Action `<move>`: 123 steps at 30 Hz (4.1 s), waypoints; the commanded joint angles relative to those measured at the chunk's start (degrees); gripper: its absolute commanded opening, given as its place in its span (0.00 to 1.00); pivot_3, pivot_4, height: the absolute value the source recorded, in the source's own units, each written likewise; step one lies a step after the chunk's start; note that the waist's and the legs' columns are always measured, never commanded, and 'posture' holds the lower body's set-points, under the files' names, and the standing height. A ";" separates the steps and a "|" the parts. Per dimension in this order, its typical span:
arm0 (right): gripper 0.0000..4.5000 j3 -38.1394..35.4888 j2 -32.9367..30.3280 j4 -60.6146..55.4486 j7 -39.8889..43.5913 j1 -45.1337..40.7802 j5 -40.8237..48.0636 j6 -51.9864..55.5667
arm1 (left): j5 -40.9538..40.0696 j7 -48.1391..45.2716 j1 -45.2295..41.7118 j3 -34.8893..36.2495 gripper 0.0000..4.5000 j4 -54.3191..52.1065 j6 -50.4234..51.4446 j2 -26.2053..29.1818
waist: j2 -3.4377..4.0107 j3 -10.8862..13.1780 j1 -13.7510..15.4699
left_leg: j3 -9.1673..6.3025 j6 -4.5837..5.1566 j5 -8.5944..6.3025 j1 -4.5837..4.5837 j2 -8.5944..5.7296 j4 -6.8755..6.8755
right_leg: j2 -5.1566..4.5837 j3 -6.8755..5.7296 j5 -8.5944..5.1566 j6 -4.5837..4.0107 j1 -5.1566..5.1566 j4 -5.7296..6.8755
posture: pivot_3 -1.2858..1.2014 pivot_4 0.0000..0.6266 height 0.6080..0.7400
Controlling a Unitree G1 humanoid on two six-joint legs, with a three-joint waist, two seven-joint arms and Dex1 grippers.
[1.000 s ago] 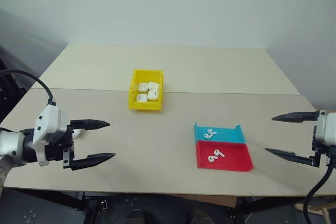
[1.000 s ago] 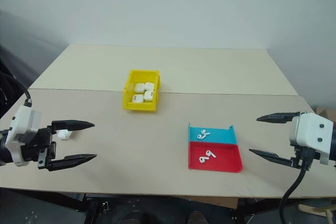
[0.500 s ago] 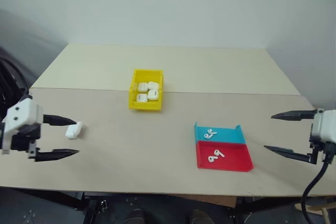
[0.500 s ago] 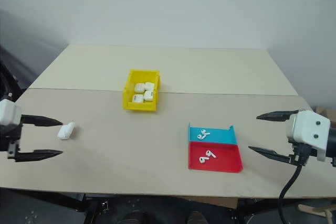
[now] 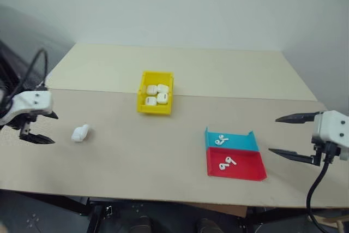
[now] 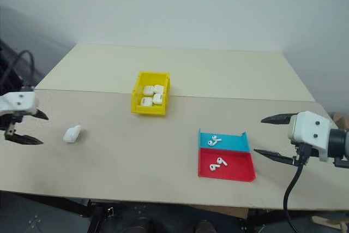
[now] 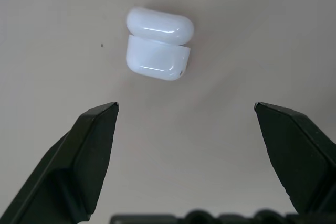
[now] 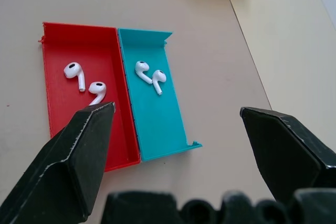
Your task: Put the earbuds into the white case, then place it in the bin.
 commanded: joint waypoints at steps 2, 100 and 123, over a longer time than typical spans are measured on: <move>0.99 -1.77 -0.86 -1.17 -0.86 0.37 -0.34 0.50 | 8.66 2.26 -7.11 -2.19 1.00 8.29 -4.38 -3.23 | -0.01 0.01 0.00 | -0.01 0.02 -0.01 -0.13 0.00 0.00 | -0.01 0.00 0.01 0.02 -0.12 0.00 | 0.52 0.24 1.00; 1.00 40.08 -14.12 -21.09 3.17 -33.59 -3.61 28.62 | -52.32 23.12 45.10 23.21 0.61 -78.37 31.91 -28.10 | 0.04 -0.01 -2.59 | -0.09 0.02 -0.01 0.41 -0.02 0.25 | -0.08 0.10 0.01 0.08 0.21 0.53 | 0.52 0.24 1.00; 0.61 66.66 3.32 -12.40 7.80 -48.92 -25.56 34.75 | -45.01 20.88 47.87 25.31 0.61 -79.24 30.26 -27.33 | 0.04 -0.01 -1.60 | -0.09 0.03 -0.01 0.25 -0.02 0.20 | -0.05 0.06 -0.02 0.01 0.00 0.53 | 0.52 0.24 1.00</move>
